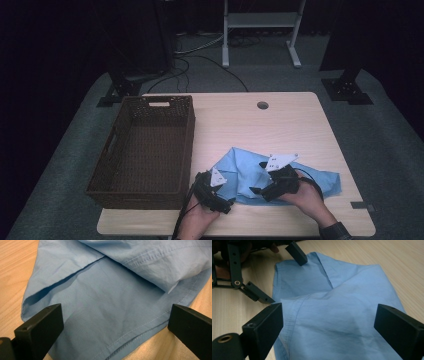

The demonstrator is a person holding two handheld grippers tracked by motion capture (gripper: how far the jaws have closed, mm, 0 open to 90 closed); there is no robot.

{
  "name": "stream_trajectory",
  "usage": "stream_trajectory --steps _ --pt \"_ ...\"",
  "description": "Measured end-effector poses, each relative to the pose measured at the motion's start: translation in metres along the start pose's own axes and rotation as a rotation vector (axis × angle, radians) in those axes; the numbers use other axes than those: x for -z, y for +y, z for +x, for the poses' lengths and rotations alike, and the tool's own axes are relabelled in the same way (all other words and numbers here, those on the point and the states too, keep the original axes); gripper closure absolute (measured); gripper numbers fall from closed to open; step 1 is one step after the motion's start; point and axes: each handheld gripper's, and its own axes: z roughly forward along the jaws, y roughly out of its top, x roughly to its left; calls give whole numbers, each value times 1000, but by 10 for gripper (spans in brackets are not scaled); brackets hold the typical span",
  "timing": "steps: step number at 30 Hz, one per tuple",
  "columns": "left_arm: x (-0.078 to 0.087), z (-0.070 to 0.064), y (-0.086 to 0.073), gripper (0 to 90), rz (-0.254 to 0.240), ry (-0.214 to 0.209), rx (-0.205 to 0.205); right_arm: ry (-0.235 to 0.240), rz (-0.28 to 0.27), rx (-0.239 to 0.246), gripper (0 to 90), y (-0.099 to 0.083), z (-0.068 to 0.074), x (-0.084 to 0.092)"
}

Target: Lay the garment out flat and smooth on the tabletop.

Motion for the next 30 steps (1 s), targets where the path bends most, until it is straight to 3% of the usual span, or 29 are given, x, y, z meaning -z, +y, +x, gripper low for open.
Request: stream_trajectory --steps 19,24,30 --pt "0 0 0 0 -1 -2 0 71 64 46 84 -1 17 -27" --pt "0 0 0 0 -1 -3 -1 44 97 76 88 -4 20 -36" --pt "0 0 0 0 1 -4 -4 -18 109 95 247 -7 23 -39"
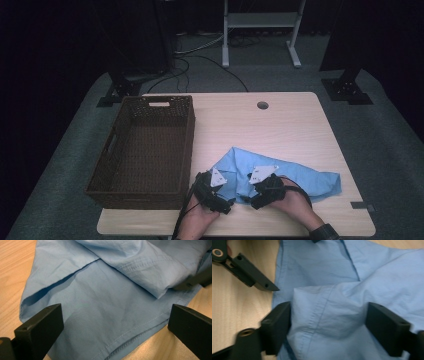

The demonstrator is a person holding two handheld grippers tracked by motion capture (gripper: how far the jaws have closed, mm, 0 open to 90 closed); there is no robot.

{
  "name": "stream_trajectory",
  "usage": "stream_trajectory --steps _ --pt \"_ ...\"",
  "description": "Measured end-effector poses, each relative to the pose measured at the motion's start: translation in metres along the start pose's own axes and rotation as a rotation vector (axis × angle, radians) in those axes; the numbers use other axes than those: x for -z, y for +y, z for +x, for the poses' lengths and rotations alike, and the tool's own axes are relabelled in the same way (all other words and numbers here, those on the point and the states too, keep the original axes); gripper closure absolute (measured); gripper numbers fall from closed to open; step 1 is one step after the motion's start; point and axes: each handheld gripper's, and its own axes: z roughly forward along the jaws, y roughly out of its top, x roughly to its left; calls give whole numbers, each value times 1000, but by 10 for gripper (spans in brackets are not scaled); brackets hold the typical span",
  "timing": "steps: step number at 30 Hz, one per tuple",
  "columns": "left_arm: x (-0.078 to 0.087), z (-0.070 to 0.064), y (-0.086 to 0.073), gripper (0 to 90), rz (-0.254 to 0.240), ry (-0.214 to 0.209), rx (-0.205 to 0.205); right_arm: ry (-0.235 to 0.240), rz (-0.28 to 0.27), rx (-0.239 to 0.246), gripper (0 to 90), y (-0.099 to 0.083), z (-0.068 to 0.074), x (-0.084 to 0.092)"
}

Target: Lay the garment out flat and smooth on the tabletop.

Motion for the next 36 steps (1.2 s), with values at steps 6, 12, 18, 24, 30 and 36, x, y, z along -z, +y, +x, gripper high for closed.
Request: stream_trajectory --steps 6,12,18,24,30,36 --pt "0 0 0 0 0 0 -1 -4 3 8 469 0 2 2" --pt "0 0 0 0 -2 0 4 -7 -7 -35 781 1 -1 11" --pt "0 0 0 0 -1 0 1 5 -14 -50 792 2 -2 14" --pt "0 0 0 0 -2 -1 1 22 -39 -74 797 6 -7 22" --pt "0 0 0 0 0 -1 1 23 -65 -91 797 9 -11 30" --pt "0 0 0 0 0 -1 2 18 -82 -89 798 12 -14 36"
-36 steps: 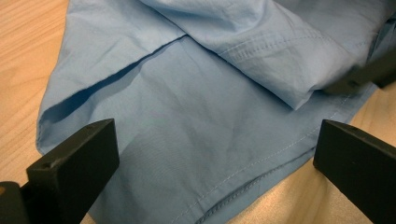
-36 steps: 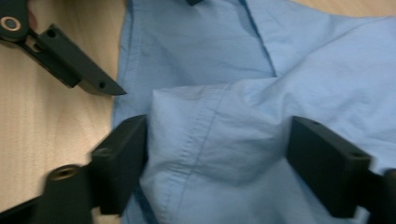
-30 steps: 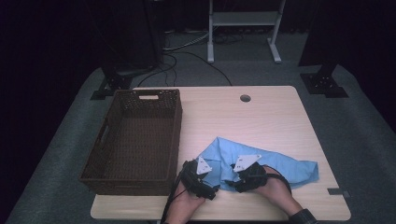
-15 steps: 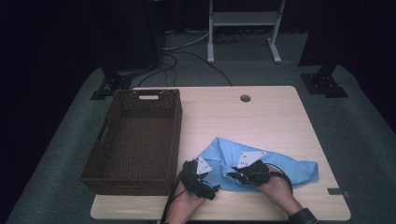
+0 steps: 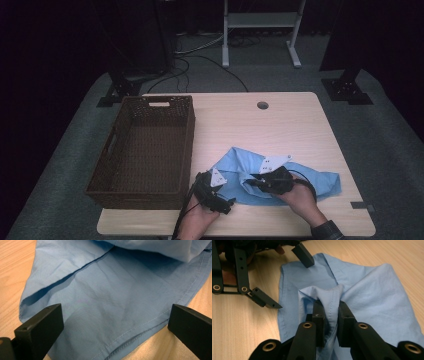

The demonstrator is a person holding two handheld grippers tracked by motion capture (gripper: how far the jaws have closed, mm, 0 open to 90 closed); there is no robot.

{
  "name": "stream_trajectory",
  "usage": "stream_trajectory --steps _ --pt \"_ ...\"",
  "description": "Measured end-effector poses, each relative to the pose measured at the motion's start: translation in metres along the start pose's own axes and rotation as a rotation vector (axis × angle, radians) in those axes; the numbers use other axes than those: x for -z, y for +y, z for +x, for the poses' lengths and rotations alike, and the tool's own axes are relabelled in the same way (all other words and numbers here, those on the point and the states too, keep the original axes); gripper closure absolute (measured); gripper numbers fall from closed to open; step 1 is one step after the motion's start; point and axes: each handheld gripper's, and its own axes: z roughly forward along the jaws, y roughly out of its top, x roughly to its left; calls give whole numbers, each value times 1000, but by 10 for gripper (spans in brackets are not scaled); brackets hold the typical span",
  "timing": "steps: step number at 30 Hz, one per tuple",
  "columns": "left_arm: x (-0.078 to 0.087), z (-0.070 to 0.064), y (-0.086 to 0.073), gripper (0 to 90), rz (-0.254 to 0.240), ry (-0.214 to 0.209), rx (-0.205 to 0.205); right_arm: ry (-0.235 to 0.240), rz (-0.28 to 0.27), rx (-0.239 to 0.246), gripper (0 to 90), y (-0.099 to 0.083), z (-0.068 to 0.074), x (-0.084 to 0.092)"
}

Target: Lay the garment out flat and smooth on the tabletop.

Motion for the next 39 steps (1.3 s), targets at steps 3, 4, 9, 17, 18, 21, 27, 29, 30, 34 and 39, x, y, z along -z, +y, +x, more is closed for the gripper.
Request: stream_trajectory --steps 3,4,9,17,18,21,27,29,30,34,39 --pt "0 0 0 0 -1 1 0 -4 -8 -4 800 1 -1 3" --pt "0 0 0 0 0 0 0 -5 -13 -8 800 2 -2 4" --pt "0 0 0 0 0 0 0 -12 -36 -18 801 6 -7 11" --pt "0 0 0 0 0 0 0 -20 -71 -34 802 10 -15 20" --pt "0 0 0 0 0 0 0 -20 -72 -34 802 11 -15 20" --pt "0 0 0 0 0 0 0 -27 -82 -38 802 13 -18 23" --pt "0 0 0 0 -1 1 -1 -34 -94 -45 806 16 -22 26" --pt "0 0 0 0 0 1 -2 -37 -96 -46 807 17 -23 27" --pt "0 0 0 0 0 1 -3 -38 -97 -45 807 17 -23 28" --pt "0 0 -1 0 -1 0 -2 -43 -103 -49 808 19 -26 29" --pt "1 -1 -1 0 -1 1 -3 -44 -113 -60 808 22 -32 31"
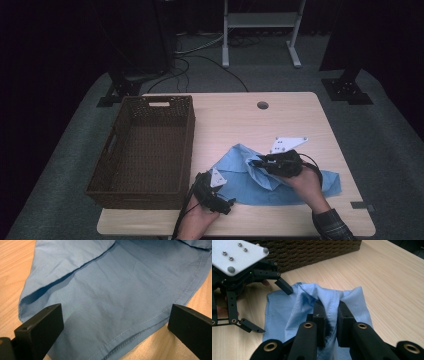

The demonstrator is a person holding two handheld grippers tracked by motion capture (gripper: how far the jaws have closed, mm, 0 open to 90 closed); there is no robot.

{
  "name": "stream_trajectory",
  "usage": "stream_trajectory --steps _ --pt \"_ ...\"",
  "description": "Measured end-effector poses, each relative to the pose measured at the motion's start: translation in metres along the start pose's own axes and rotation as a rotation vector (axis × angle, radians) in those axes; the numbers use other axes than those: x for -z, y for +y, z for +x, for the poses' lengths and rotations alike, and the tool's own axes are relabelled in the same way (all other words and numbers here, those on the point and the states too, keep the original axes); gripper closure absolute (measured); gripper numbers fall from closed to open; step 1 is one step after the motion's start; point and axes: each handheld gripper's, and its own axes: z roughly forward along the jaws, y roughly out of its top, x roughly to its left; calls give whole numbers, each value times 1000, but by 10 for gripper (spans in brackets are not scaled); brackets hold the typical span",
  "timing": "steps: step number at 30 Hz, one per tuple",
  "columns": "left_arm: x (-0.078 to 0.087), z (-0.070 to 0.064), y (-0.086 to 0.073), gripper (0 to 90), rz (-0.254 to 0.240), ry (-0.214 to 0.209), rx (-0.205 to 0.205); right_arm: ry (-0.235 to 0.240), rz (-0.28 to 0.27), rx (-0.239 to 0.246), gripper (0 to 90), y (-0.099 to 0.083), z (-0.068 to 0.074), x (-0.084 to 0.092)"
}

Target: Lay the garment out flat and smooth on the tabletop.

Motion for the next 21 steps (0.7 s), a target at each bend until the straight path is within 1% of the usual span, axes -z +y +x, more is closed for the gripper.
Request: stream_trajectory --steps 7,17,21 --pt "0 0 0 0 1 -1 2 -8 -8 -8 808 6 -9 5" --pt "0 0 0 0 1 -1 0 -11 -19 -43 809 12 -25 10" --pt "0 0 0 0 0 2 -2 -19 -19 -44 809 14 -29 11"
